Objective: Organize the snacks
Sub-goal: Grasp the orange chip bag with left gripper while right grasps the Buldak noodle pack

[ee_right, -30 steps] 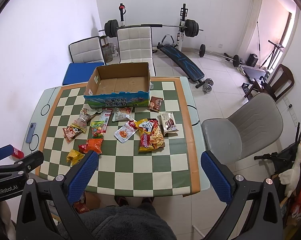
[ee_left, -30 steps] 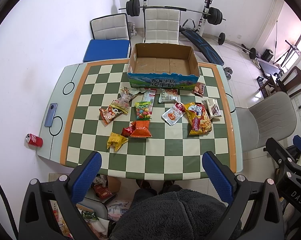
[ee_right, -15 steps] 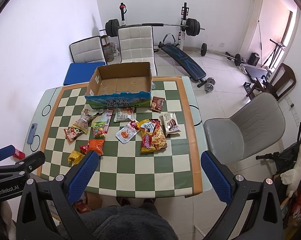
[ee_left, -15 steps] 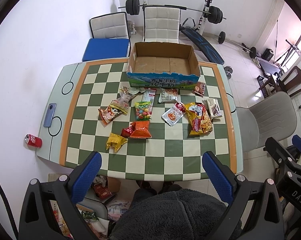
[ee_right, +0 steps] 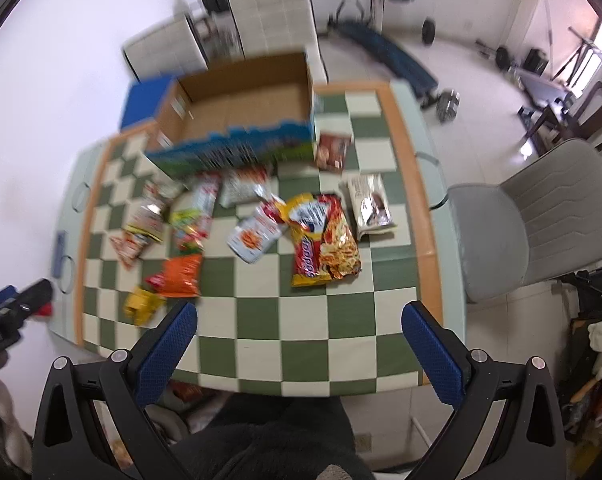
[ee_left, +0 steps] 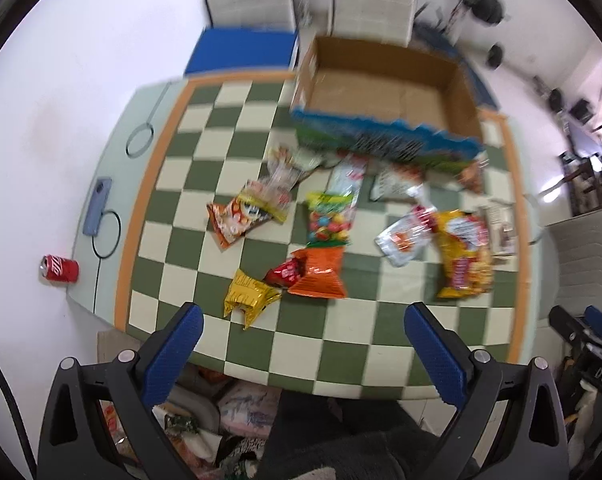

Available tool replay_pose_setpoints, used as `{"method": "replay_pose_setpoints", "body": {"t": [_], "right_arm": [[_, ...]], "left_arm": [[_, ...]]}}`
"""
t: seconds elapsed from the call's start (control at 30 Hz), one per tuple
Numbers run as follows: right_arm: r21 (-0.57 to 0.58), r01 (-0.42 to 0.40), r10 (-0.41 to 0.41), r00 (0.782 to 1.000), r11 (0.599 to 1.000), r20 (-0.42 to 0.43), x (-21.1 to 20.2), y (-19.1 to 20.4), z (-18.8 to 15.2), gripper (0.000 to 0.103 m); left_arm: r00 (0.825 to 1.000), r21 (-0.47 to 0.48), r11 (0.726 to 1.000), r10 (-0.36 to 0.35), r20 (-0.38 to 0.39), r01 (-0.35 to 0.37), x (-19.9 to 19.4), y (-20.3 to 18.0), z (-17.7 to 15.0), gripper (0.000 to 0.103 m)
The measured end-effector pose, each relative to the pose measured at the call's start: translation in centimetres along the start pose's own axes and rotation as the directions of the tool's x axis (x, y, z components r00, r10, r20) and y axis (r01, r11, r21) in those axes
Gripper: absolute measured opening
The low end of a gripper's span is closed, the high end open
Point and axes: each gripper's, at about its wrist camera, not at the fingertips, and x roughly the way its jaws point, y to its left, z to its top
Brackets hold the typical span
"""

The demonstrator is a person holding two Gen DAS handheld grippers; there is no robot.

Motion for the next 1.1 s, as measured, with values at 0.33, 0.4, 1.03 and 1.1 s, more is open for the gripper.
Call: {"method": "replay_pose_setpoints", "body": {"t": [0.33,0.4,1.03,1.1], "right_arm": [[-0.01,0.031,-0.032,0.957,0.999,-0.289,20.3,-3.7,5.6,0.103],[-0.01,0.028,-0.03,0.948,1.0,-0.316,22.8,-4.0,6.3,0.103],[-0.018,0.048,-0.051,0.861,0.999,-0.506,34.8,-3.8,7.7,0.094],[0.004,0.05,-0.042,0.872,0.999,-0.488,34.7,-3.8,7.5,0.092]], "left_arm": [[0.949,-0.042,0.999,-0.033,-0.315,0.021,17.8,-0.8,2.4,0.103],[0.937,-0.03,0.999,-0.025,-0.349,0.015,20.2,-1.2,2.6,0.103],[0.924,0.002,1.0,-0.021,-0.382,0.024,25.6,-3.0,2.0,0.042],[0.929,-0.003,1.0,-0.014,-0.371,0.014,25.1,-3.3,1.4,0.042]]}}
